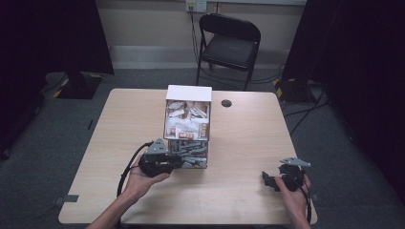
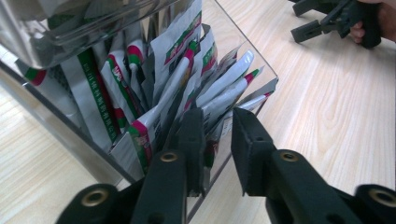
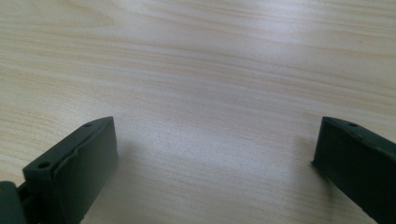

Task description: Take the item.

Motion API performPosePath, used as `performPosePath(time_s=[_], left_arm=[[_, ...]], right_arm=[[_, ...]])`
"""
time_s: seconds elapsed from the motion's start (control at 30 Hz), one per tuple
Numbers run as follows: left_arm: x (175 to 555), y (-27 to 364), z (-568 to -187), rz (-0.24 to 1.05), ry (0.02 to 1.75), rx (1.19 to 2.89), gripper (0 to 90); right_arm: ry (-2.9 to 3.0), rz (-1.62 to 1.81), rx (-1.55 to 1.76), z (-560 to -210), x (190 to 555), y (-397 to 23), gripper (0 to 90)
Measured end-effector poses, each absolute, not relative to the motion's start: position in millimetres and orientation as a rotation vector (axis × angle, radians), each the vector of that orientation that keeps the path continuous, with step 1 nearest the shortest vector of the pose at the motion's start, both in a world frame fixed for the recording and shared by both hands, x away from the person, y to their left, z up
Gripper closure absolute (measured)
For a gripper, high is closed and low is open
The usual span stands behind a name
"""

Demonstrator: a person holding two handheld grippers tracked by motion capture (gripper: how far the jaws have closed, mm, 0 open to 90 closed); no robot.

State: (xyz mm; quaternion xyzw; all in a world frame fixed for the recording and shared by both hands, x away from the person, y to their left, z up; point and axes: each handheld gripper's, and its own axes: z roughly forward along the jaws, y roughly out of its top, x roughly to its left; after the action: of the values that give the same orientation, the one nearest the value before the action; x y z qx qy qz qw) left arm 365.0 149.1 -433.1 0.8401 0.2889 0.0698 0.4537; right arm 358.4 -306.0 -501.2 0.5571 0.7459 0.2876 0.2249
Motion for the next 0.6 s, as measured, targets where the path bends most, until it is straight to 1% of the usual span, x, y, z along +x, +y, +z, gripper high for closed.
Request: performPosePath(time_s=[0.57,0.6], left_arm=[[367.5,145.4,-438.3,0.149,0.702,2.082,75.0],[368.8,145.7,-438.7,0.137,0.703,2.075,72.9]], right_arm=[[2.061,0.795,1.535,-501.2,358.7,-306.0,0.0],[2.061,0.795,1.535,-501.2,358.8,-306.0,0.0]])
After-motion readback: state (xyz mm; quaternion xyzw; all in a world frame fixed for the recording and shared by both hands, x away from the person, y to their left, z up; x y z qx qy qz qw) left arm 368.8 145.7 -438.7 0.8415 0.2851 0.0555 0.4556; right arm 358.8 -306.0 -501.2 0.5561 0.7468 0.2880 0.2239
